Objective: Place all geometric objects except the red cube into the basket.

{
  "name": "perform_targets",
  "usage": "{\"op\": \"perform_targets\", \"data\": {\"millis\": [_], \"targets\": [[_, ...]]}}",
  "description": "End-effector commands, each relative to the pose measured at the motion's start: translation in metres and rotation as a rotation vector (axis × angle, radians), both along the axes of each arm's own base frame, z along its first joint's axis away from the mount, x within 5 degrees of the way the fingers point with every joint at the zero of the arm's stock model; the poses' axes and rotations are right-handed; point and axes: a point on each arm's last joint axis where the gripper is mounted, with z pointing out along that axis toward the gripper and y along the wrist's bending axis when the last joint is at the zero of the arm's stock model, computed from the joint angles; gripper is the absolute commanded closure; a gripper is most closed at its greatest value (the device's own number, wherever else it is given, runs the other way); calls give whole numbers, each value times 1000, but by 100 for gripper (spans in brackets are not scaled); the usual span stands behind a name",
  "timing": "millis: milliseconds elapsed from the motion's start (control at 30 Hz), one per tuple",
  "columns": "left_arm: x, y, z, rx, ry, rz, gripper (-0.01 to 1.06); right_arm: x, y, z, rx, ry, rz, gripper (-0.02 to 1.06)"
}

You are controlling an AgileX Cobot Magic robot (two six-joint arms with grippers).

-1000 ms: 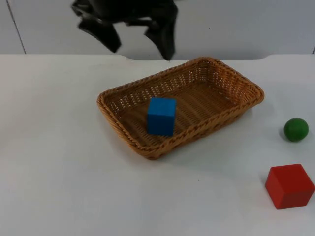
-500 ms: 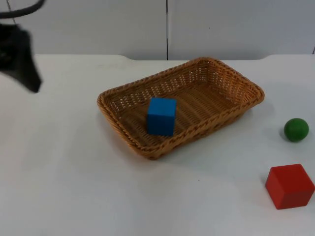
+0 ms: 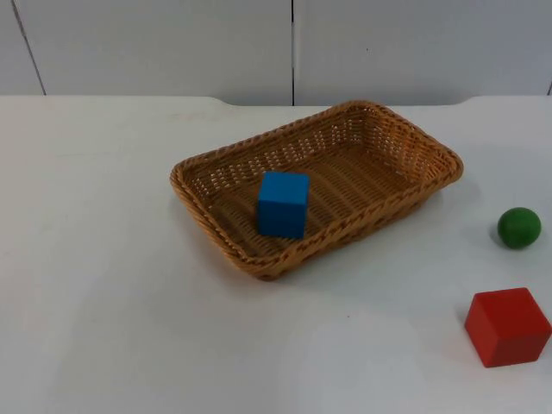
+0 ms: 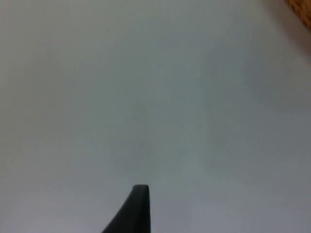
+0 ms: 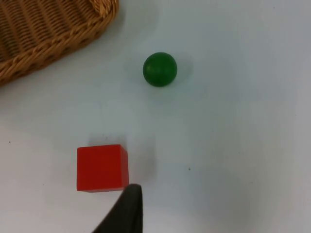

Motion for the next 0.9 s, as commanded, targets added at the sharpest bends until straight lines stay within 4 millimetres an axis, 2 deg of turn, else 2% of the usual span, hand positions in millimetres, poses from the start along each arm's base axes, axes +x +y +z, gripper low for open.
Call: {"op": "perform_targets", "data": {"millis": [0,300,433,567,600,733,867], "targets": [[-9,-1,2,0,-27,-2,0,0,-1,2,2,-5,-5,-1],[-14,-4,6,-6,-60,-28,0,1,-1,1,-20,-9,21,-1],[-14,-7,6,-9,-65,-51,0,10,2,-8,-59,41,100,-1],[-14,-8,6,-21,-72,-48,0,33,4,-35,-57,185,133,-1],[-14,-8,6,-21,-72,-48,0,33,4,-35,-57,185,133,-1],[-13,-7,7,-19,-87,-44,0,58,6,-56,-59,337,143,-1],[-12,-7,8,-17,-98,-40,0,78,7,-66,-58,397,146,-1]]}}
